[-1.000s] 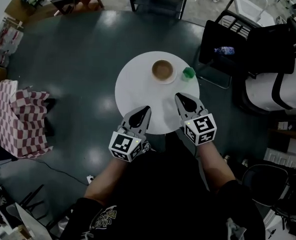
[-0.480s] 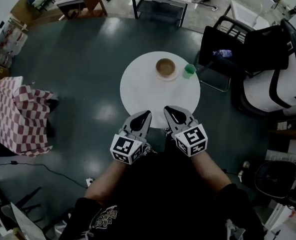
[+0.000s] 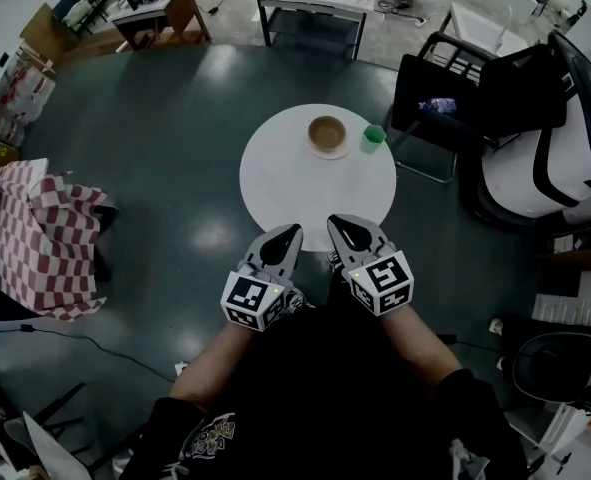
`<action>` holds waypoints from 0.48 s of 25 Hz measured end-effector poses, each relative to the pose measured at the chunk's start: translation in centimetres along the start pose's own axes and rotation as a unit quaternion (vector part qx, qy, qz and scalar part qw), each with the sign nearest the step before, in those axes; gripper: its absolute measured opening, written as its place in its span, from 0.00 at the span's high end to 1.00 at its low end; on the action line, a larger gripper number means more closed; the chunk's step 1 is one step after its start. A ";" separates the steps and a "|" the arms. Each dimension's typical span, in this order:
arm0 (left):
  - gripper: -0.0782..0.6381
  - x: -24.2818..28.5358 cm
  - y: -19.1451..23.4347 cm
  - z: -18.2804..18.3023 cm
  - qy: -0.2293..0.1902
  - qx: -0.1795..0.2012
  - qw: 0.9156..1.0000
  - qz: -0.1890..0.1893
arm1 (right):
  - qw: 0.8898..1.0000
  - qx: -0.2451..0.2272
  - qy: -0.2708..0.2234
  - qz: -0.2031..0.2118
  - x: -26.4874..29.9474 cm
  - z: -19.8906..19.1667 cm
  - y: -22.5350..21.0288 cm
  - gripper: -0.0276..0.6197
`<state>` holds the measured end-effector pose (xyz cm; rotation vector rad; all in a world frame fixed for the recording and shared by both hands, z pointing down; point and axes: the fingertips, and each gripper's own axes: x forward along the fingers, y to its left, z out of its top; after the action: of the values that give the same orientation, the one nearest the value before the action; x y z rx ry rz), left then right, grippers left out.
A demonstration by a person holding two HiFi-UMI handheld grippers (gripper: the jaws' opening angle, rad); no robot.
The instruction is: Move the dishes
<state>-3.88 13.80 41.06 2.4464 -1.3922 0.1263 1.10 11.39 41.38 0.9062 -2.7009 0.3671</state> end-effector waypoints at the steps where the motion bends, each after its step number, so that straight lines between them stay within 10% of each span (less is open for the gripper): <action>1: 0.88 -0.1 -0.1 -0.1 0.000 0.001 1.000 -0.001 | 1.000 0.000 0.000 -0.002 -0.1 -0.1 0.1 0.92; 12: 0.88 3.1 0.1 1.3 -0.002 0.019 1.000 -0.004 | 1.000 0.013 -0.013 -0.025 -0.2 0.7 -4.3 0.92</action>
<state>-2.43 10.83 40.61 2.4855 -1.3936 0.1472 3.74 7.94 41.32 0.9907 -2.6977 0.3831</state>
